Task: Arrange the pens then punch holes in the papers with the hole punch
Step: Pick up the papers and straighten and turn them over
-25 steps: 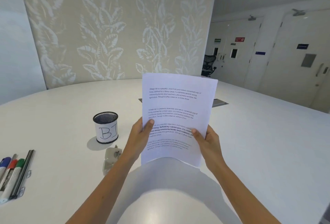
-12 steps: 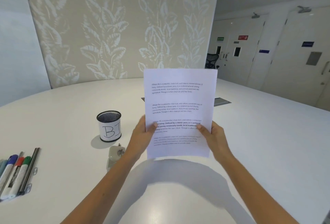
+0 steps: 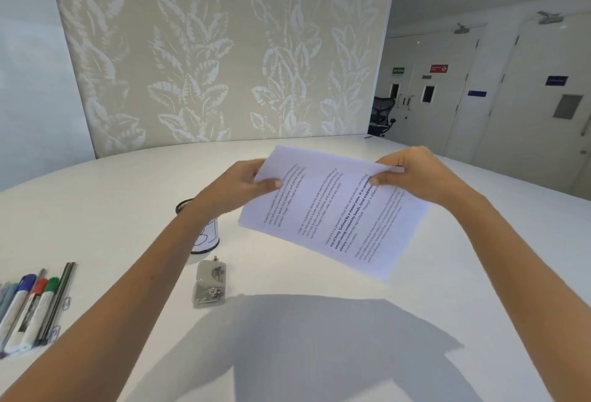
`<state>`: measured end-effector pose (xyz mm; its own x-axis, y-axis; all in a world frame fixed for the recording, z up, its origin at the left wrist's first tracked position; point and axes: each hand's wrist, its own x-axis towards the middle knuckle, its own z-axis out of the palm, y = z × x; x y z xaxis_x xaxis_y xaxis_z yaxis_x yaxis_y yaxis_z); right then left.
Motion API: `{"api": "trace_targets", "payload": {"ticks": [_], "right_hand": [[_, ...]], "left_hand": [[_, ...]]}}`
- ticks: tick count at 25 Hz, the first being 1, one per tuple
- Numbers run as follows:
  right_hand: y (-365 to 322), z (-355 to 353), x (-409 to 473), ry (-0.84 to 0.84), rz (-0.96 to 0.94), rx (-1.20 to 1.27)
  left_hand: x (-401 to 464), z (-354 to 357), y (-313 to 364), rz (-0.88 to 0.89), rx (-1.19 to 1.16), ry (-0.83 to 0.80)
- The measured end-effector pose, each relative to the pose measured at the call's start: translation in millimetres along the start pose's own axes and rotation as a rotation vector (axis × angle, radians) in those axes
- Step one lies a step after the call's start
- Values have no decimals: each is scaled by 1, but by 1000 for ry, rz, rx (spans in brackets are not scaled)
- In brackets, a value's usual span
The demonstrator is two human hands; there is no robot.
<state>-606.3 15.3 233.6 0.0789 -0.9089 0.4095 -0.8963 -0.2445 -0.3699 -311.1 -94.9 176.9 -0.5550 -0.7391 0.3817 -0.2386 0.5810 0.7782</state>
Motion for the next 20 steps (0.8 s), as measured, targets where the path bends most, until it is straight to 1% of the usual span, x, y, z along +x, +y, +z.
{"api": "trace_targets", "payload": {"ticks": [2, 4, 6, 7, 8, 10, 12, 14, 15, 17, 20], "right_hand": [[5, -5, 0, 55, -38, -31], [14, -10, -2, 186, 12, 15], [27, -12, -6, 339, 75, 238], [34, -12, -10, 368, 109, 400], [39, -10, -14, 349, 141, 574], [50, 3, -21, 210, 191, 896], [56, 22, -27, 104, 187, 1083], [58, 43, -31, 99, 204, 1160], [58, 52, -31, 122, 231, 1147], [54, 68, -32, 195, 279, 1074], [51, 85, -37, 286, 325, 1038]], "left_hand": [[-4, 11, -5, -36, -76, 18], [-8, 17, -11, -52, -144, 85], [-10, 17, -18, -82, -235, 130], [-10, 16, -23, -94, -275, 146], [-11, 15, -27, -99, -310, 157], [-13, 17, -30, -91, -378, 173], [-14, 23, -31, -71, -458, 191], [-14, 31, -29, -56, -509, 230], [-13, 34, -29, -64, -512, 248], [-13, 42, -31, -99, -457, 254], [-21, 52, -36, -129, -329, 229]]}}
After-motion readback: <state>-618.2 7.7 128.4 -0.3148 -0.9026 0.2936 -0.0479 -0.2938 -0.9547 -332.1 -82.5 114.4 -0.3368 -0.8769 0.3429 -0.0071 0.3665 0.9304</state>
